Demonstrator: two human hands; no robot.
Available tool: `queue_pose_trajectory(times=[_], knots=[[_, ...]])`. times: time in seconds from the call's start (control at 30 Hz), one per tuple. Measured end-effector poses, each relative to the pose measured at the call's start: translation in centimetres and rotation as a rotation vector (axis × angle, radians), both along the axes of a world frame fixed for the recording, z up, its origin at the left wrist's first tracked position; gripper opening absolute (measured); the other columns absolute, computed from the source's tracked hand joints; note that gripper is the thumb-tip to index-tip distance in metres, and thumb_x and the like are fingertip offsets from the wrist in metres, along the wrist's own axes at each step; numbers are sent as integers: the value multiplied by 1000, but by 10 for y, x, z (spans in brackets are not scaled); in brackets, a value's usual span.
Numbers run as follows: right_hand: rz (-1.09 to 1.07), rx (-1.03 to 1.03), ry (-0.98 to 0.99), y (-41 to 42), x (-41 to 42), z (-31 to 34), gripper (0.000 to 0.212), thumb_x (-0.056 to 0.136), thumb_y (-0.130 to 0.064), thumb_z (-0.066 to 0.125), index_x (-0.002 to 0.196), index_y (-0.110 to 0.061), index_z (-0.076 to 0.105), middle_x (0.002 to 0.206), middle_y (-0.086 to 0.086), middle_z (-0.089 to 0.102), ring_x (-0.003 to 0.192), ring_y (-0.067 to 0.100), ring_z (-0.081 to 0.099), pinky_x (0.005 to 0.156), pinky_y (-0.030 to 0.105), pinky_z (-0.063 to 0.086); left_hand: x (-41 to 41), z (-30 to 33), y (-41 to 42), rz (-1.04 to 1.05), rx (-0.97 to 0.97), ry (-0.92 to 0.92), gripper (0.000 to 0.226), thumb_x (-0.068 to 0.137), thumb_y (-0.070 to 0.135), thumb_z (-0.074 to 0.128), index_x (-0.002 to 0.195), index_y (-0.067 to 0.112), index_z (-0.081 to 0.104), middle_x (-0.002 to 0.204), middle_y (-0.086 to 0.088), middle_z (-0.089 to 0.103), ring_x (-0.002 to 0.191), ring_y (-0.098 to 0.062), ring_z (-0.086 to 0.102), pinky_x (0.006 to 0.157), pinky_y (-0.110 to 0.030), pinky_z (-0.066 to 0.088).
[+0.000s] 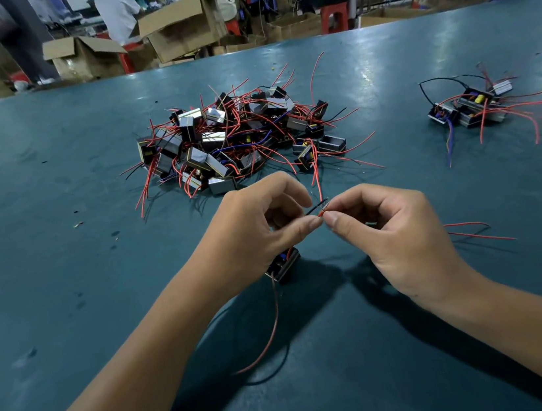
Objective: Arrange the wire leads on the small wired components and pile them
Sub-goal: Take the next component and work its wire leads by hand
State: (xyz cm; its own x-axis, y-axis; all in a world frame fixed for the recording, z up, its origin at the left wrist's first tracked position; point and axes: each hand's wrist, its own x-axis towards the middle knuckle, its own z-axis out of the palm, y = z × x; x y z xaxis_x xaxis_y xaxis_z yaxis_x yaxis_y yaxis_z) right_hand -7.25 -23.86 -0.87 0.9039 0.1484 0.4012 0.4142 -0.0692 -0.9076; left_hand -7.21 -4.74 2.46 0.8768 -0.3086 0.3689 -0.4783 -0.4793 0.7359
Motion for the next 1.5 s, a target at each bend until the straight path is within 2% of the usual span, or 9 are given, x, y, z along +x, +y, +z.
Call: queue_pose_trajectory(times=[0.33, 0.43, 0.67, 0.8, 0.9, 1.07, 1.27, 1.4, 1.5], knots=[[19, 22, 33, 2, 0, 4, 14, 88, -8, 72, 76, -16, 71, 70, 7, 67, 64, 8, 54, 60, 17, 45, -5, 5, -4, -22, -2, 36, 30, 80, 35, 74, 101, 18, 62, 76, 0, 69, 71, -29, 65, 69, -49, 54], [45, 41, 72, 3, 0, 4, 11, 87, -14, 70, 76, -16, 69, 64, -4, 62, 61, 6, 50, 57, 15, 41, -7, 6, -4, -32, 8, 21, 31, 80, 35, 74, 102, 18, 62, 77, 0, 69, 72, -27, 66, 70, -48, 55], [58, 40, 84, 4, 1, 4, 9, 82, -23, 66, 74, -19, 67, 65, -8, 58, 60, 5, 47, 56, 15, 39, -4, 7, 3, -91, 129, -166, 7, 92, 14, 71, 98, 11, 71, 80, 4, 69, 73, -14, 66, 69, -22, 53], [101, 16, 82, 1, 2, 6, 8, 83, -22, 66, 75, -20, 66, 65, -10, 57, 60, 6, 46, 57, 14, 38, 0, 6, 8, -112, 213, -332, 14, 90, 2, 71, 100, 11, 73, 89, 2, 66, 77, -15, 62, 71, -32, 51], [195, 6, 80, -2, 2, 9, 7, 86, -17, 65, 79, -18, 66, 64, -11, 55, 59, 4, 43, 56, 12, 36, 2, 8, 11, -106, 239, -411, 19, 90, 8, 75, 108, 12, 74, 100, 3, 64, 85, -10, 60, 77, -27, 50], [331, -49, 76, -7, 1, 14, 8, 88, -19, 62, 87, -12, 66, 75, 9, 56, 69, 18, 45, 62, 30, 37, 0, 14, 10, -135, 366, -579, 16, 93, 19, 70, 106, 13, 77, 96, -2, 66, 82, -24, 58, 74, -37, 49], [418, -92, 88, -12, 2, 18, 4, 89, -17, 61, 87, -17, 65, 76, -3, 59, 70, 9, 48, 63, 19, 40, -5, 23, 15, -146, 467, -648, 17, 96, 23, 66, 105, 16, 79, 95, -4, 68, 77, -26, 55, 68, -41, 46], [449, -132, 97, -14, 3, 19, 5, 89, -18, 61, 87, -17, 66, 79, -1, 62, 74, 12, 51, 69, 24, 43, -4, 20, 15, -146, 484, -688, 15, 97, 21, 67, 101, 13, 79, 95, -5, 68, 75, -28, 54, 65, -45, 46], [451, -121, 95, -14, 4, 20, 5, 89, -17, 61, 88, -15, 66, 79, -8, 65, 75, 6, 55, 72, 18, 44, -4, 16, 13, -129, 484, -703, 14, 97, 19, 68, 99, 11, 79, 93, -7, 66, 75, -29, 54, 64, -44, 46]])
